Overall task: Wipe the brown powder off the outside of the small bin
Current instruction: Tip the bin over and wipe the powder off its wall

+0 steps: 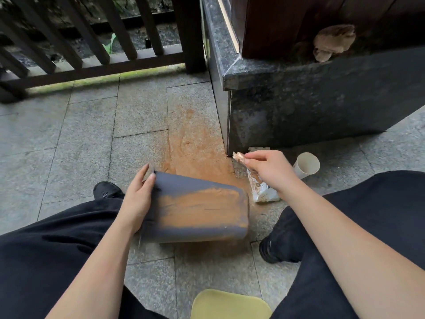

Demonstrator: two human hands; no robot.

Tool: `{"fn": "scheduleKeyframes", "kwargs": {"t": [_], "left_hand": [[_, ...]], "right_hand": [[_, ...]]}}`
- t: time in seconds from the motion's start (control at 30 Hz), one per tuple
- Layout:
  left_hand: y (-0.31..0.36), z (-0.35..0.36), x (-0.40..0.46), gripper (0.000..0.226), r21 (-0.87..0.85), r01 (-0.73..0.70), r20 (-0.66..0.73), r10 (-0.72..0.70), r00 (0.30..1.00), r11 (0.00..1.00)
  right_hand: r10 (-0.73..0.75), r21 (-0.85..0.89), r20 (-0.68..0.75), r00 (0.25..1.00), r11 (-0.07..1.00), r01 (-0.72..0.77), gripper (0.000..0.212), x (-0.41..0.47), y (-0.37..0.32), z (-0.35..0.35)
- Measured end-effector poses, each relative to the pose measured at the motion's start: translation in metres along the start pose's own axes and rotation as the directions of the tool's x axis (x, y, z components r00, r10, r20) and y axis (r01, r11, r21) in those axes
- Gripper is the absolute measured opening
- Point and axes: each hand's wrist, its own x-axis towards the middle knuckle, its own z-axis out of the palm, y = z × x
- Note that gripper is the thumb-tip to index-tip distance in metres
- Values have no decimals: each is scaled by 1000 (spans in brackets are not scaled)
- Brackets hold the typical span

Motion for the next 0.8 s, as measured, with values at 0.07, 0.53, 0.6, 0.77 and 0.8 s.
{"fn": "scheduleKeyframes", "kwargs": {"t": [0.07,0.53,0.6,0.77,0.8], "left_hand": [[-4,4,-3,49,-48,37,-4,-37,999,998],[-18,22,-10,53,96,-51,54,46,997,994],[-19,21,-10,53,114,-84,98,73,993,990],[-18,17,-11,55,51,-80,188,70,980,995],[-17,17,-11,57,41,-78,194,69,979,996]], "right_hand": [[-14,-8,10,1000,1000,14,26,1,1,6],[262,-165,-72,962,948,-271,31,35,86,20],[245,-230,-18,969,942,-243,35,41,97,30],[201,-294,72,977,940,-172,34,53,113,49],[193,-309,94,977,938,-156,34,54,114,50]]}}
